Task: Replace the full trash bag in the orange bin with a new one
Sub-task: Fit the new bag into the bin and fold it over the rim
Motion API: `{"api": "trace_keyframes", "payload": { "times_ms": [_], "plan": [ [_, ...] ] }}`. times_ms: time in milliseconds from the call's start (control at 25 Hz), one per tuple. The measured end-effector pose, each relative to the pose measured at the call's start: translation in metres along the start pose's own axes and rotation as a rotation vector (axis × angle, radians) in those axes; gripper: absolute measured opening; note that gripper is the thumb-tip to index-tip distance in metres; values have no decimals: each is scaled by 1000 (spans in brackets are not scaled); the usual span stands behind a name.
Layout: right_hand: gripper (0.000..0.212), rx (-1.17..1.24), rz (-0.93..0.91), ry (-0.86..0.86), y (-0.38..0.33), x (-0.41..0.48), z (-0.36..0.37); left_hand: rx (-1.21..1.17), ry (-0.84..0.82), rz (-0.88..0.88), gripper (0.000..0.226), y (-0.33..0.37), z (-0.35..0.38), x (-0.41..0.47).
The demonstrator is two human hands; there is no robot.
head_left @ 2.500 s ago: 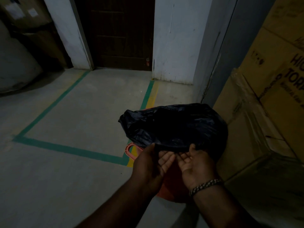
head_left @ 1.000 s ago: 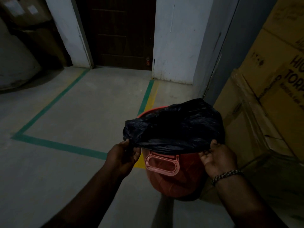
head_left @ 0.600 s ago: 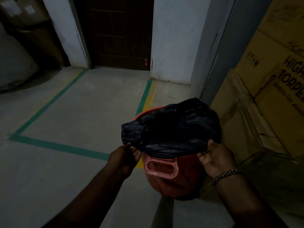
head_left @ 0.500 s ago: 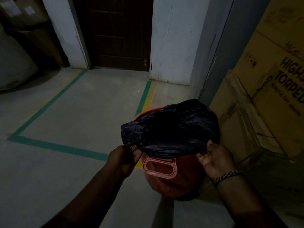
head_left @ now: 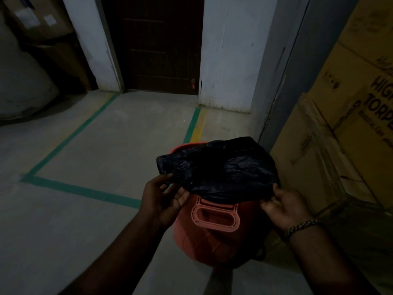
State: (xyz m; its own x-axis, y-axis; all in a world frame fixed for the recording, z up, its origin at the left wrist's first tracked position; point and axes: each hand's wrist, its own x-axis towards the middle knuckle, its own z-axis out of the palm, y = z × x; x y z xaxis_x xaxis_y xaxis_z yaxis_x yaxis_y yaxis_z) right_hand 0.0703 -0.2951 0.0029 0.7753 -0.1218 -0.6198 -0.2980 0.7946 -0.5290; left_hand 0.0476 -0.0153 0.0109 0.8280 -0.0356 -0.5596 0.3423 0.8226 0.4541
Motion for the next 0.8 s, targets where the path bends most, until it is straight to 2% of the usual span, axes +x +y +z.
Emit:
{"api": "trace_keyframes", "payload": {
  "times_ms": [80,200,240,320,400,480,560,800],
  "plan": [
    [18,49,-1,-32,0,3,2,-37,-7,15,2,-2,4,-5],
    [17,63,-25,-14,-2,11,0,-156,-20,50,8,-5,9,-10],
    [16,-5,-23,14,-1,12,-2,-173,-25,59,6,-7,11,-11],
    [18,-303,12,63,7,8,-7,-199,-58,63,9,-13,13,-9],
    [26,-619,134,-7,22,-4,-7,-236,-87,54,17,-20,16,-8],
    [29,-740,302,-114,37,-19,-4,-275,-111,43,22,-26,20,-8],
    [26,-693,391,-219,53,-32,2,-275,-134,28,24,-30,25,-10],
    [30,-229,194,-380,95,-54,23,-232,-184,-48,40,-44,30,-12]
  ]
}}
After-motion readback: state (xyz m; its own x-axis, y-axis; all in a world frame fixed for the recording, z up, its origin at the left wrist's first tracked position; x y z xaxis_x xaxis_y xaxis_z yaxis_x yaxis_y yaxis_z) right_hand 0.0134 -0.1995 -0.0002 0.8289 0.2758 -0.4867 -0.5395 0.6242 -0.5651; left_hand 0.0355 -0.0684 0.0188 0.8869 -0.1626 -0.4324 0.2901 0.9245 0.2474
